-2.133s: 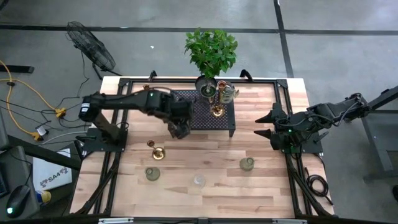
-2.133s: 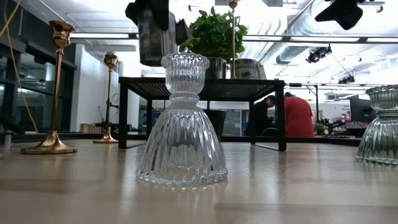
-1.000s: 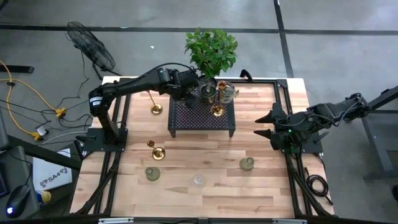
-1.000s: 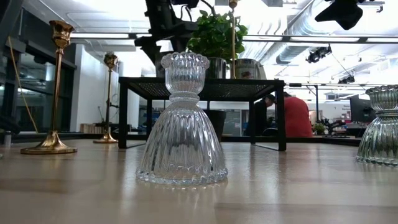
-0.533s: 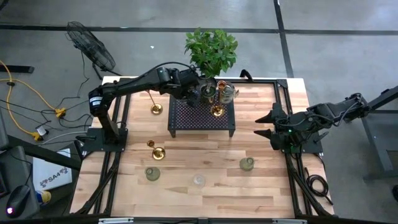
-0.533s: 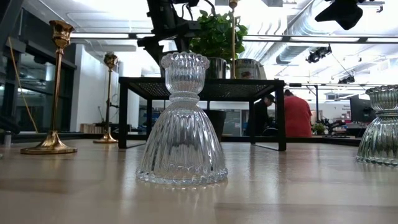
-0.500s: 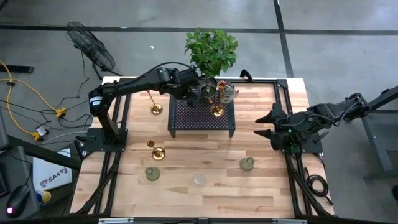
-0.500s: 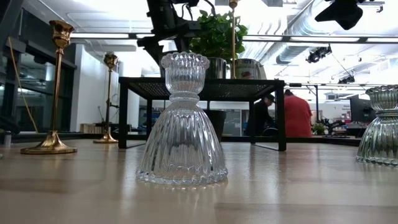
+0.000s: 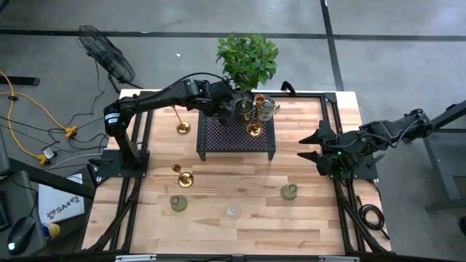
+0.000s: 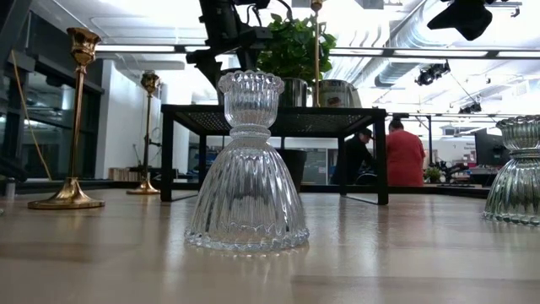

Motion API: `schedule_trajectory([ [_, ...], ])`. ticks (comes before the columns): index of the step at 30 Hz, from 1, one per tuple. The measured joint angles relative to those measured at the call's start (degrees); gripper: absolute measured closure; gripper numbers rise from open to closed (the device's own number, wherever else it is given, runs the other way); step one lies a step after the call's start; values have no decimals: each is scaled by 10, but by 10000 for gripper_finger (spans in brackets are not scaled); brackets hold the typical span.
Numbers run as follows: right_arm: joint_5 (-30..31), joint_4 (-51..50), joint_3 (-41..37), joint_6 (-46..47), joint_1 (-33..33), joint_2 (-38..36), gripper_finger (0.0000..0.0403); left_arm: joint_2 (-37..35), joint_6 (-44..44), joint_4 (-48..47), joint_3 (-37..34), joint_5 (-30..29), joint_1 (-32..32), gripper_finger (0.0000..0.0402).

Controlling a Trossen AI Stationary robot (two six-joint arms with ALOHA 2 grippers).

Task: Pick & Place candle stick holders
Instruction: Put the silver scented candle on the shelf aligned with the other silver scented candles

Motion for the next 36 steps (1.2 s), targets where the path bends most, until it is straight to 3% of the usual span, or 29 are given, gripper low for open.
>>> schedule_trajectory([
  [8, 0, 0, 0, 0, 0, 0, 170, 0, 5, 1, 0, 1, 0, 18],
  [25, 0, 0, 0, 0, 0, 0, 170, -4, 2, 3, 0, -18, 0, 15],
  [36, 0, 0, 0, 0, 0, 0, 170, -28, 87, 35, 0, -43, -1, 20],
])
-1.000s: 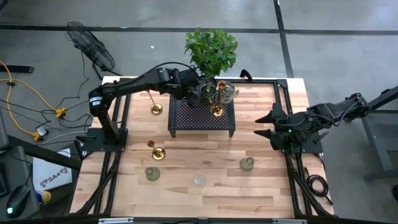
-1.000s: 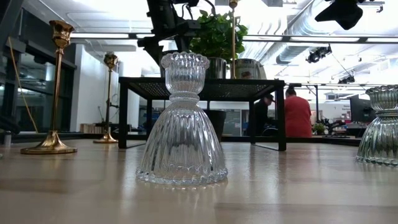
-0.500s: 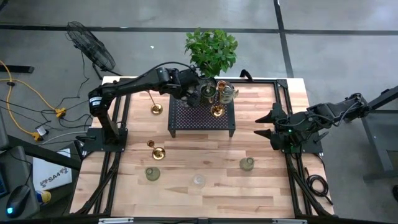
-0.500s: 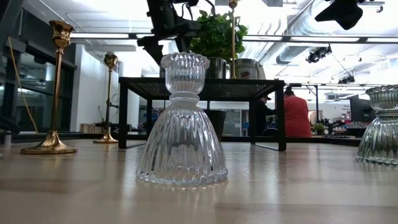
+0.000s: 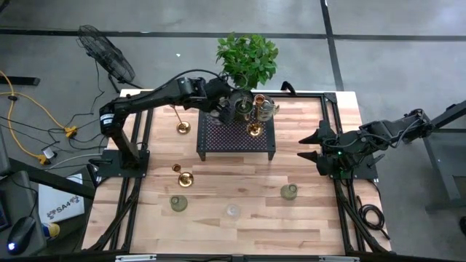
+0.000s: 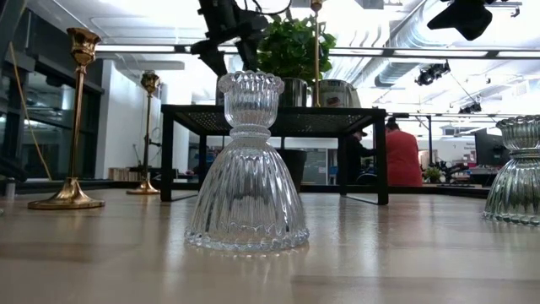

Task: Pick & Place candle stick holders
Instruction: Put the silver scented candle on the shelf aligned with the other silver scented candles, then put the bottom gold candle holder on the shelf aligned with the other gold candle holder

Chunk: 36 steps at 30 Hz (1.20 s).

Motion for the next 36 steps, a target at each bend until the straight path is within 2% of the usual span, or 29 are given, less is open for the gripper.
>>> schedule_trajectory([
  [7, 0, 0, 0, 0, 0, 0, 170, -46, 62, -10, 0, -47, -16, 23],
  [15, 0, 0, 0, 0, 0, 0, 170, -102, 108, -66, 0, -90, -80, 23],
  [18, 0, 0, 0, 0, 0, 0, 170, -122, 83, -112, 0, -92, -109, 23],
  [28, 0, 0, 0, 0, 0, 0, 170, -168, -80, -258, 0, -95, -244, 23],
  [36, 0, 0, 0, 0, 0, 0, 170, -215, -189, -261, -58, -105, -318, 23],
])
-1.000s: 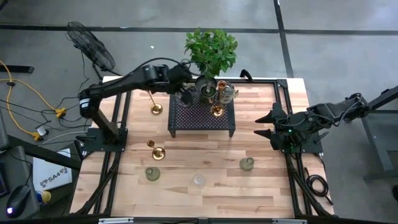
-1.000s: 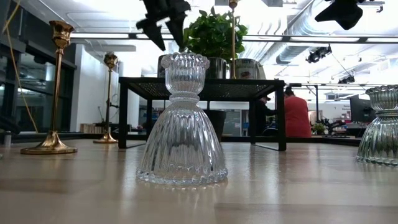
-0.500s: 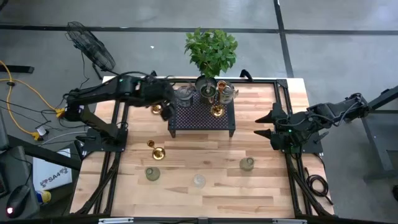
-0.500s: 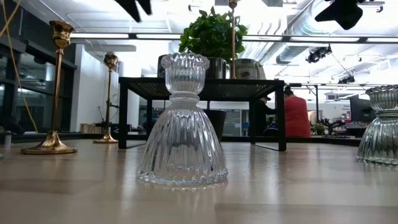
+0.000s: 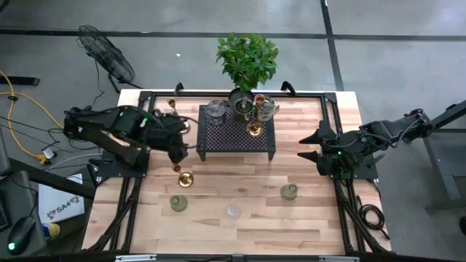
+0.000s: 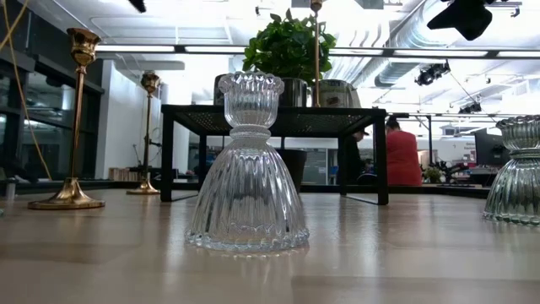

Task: Pick & Place candle stick holders
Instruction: Put the bottom gold candle holder on the shelf aligned with the other gold candle holder

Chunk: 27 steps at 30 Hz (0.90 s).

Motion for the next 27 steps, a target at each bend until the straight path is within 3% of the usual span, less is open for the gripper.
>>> schedule_trajectory([
  [8, 0, 0, 0, 0, 0, 0, 170, -65, -92, 0, -100, -10, -37, 23],
  [18, 0, 0, 0, 0, 0, 0, 170, -150, -93, 13, -224, 40, -138, 23],
  [27, 0, 0, 0, 0, 0, 0, 170, -197, -61, 137, -353, 51, -198, 23],
])
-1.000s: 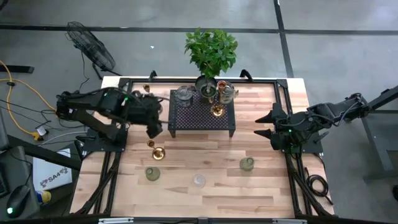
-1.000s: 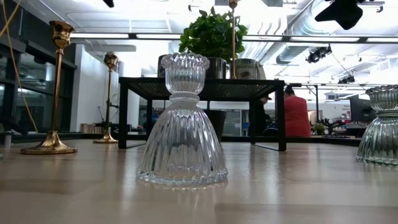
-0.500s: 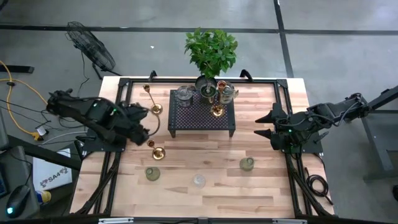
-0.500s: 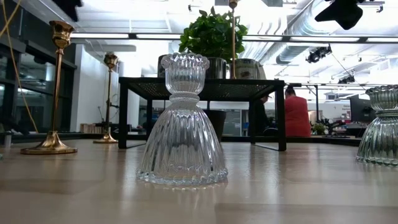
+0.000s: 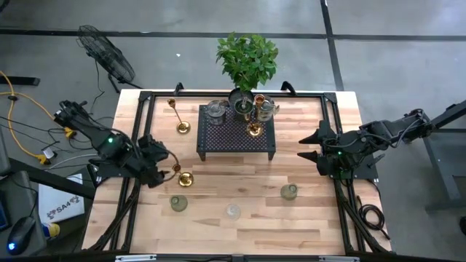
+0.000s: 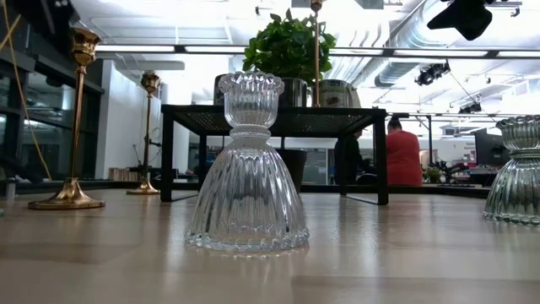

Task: Pick & Place candle stick holders
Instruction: Put the bottom gold candle holder on the shelf aligned with the other gold candle holder

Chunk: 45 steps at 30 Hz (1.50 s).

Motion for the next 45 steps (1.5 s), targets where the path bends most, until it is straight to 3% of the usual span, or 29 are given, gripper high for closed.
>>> schedule_trajectory([
  [15, 0, 0, 0, 0, 0, 0, 170, -23, 15, 227, -186, -28, -43, 23],
  [22, 0, 0, 0, 0, 0, 0, 170, -22, 48, 300, -217, -77, -43, 23],
  [31, 0, 0, 0, 0, 0, 0, 170, -22, 46, 313, -218, -114, -43, 25],
  [35, 0, 0, 0, 0, 0, 0, 170, -22, 45, 313, -218, -114, -43, 49],
  [45, 0, 0, 0, 0, 0, 0, 170, -22, 44, 313, -218, -114, -43, 150],
])
